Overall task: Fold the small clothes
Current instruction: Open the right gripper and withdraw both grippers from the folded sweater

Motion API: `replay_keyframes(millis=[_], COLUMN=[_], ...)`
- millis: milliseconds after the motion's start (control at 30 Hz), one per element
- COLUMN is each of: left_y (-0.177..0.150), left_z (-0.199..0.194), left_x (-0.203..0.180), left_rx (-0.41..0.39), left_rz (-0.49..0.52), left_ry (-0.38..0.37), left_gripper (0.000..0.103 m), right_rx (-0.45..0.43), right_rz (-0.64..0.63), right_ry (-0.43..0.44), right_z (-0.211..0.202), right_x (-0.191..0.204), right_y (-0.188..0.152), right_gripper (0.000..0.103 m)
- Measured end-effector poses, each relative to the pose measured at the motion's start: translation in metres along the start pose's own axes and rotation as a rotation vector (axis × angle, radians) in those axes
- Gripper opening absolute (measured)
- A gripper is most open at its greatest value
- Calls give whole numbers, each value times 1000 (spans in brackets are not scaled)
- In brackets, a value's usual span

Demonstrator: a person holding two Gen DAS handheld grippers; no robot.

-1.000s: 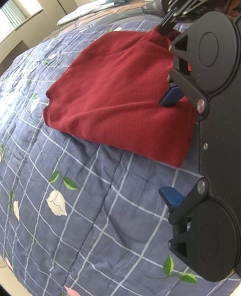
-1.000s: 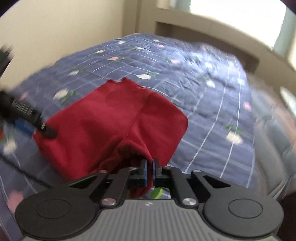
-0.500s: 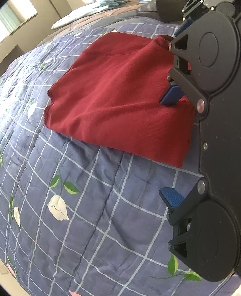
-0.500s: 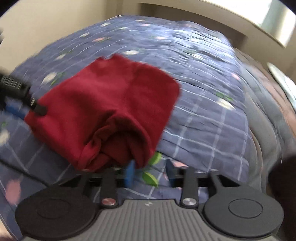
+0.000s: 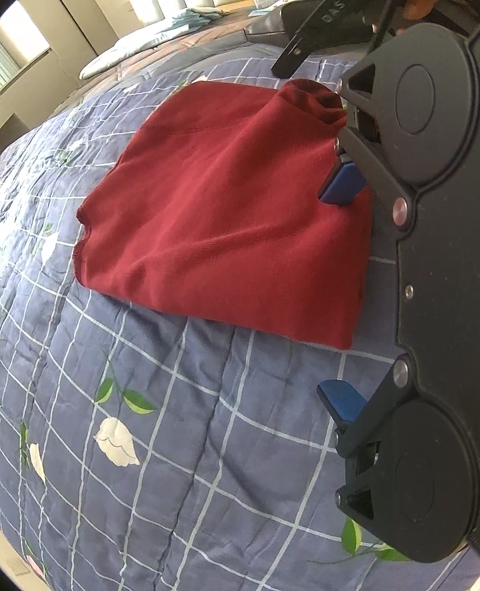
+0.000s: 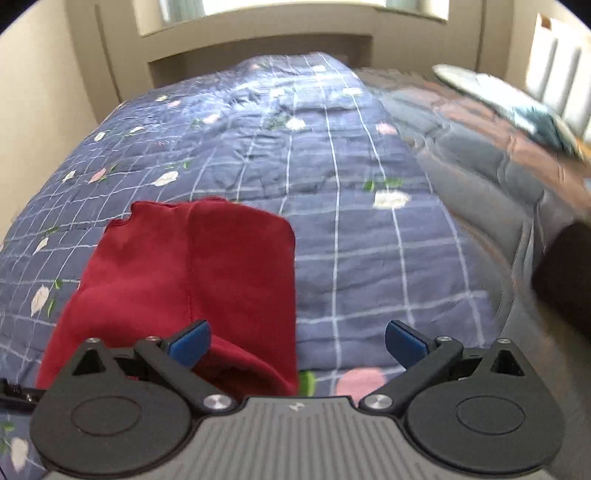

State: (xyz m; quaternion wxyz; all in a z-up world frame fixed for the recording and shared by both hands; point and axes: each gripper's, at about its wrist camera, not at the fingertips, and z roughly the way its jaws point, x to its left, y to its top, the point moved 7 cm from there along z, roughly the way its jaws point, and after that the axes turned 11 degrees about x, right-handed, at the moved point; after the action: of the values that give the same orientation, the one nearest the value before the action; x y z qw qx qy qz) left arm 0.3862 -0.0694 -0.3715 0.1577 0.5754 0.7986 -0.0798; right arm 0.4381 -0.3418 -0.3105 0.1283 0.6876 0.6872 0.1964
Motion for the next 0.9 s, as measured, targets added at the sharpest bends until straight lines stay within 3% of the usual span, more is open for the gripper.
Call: replay_keyframes(millis=[367,767,900], left_y=[1,-5,-12], left_z=[-2,-4,-11], left_x=[-6,-9,-4], left_rx=[2,20,18], left_rz=[16,25,23], left_ry=[-6,17,42], left_gripper=[102,102,102], right_rx=[148,98,182], right_rz=[-14,56,89], right_ry=[-91,-131,-120], right_z=[18,-3,9], right_x=[-6,-29,-36], right_y=[-42,-37,-40], right_gripper=[103,103,103])
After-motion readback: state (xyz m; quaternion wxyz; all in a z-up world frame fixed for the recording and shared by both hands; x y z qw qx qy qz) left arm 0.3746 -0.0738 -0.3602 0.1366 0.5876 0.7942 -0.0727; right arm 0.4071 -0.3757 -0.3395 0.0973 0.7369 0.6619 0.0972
